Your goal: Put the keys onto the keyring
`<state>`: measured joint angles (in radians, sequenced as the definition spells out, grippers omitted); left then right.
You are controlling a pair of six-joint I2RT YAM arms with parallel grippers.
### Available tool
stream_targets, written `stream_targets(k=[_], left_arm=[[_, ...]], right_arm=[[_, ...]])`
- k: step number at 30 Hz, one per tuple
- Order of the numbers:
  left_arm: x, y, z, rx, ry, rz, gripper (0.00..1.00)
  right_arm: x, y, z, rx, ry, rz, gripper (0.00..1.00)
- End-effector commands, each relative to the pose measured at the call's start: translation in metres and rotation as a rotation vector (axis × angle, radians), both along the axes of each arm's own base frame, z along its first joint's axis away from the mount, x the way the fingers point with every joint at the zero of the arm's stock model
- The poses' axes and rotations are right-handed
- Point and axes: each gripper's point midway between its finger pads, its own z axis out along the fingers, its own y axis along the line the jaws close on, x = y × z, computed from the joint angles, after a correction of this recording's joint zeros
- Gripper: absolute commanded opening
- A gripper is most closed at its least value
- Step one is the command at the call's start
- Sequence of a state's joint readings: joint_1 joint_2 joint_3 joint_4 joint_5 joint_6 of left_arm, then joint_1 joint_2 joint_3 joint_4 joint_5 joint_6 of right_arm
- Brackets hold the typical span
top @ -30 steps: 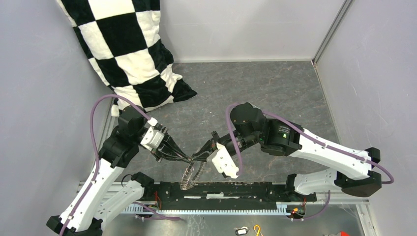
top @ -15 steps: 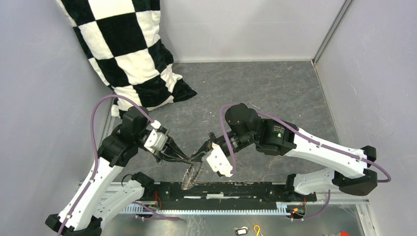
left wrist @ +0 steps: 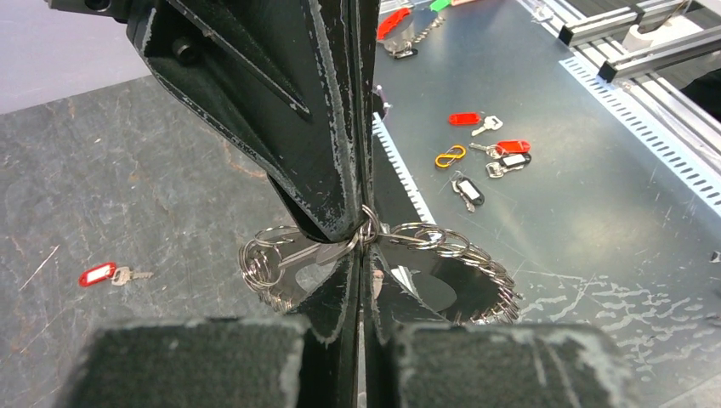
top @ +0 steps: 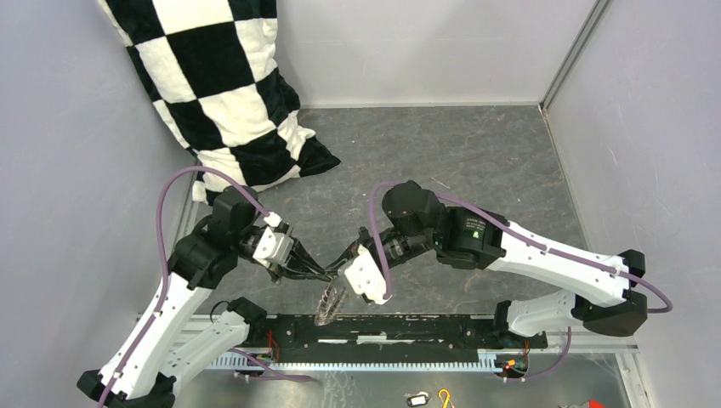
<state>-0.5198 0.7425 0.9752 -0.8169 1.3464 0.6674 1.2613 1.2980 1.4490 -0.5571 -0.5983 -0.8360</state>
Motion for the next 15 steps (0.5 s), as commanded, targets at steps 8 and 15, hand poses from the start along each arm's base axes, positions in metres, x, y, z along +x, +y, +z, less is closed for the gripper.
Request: stream_targets(k=[8, 15], left_arm=[[0.001, -0.001, 0.018, -0.057, -0.144, -0.004, 0.02], [0.004, 0.000, 0.014, -0.048, -0.175, 0.024, 0.06]], right_arm=[[0.036, 0.009, -0.007, -0.010, -0.060, -0.189, 0.00], [0.029, 0.001, -0.001, 0.021, -0.033, -0.181, 0.00]])
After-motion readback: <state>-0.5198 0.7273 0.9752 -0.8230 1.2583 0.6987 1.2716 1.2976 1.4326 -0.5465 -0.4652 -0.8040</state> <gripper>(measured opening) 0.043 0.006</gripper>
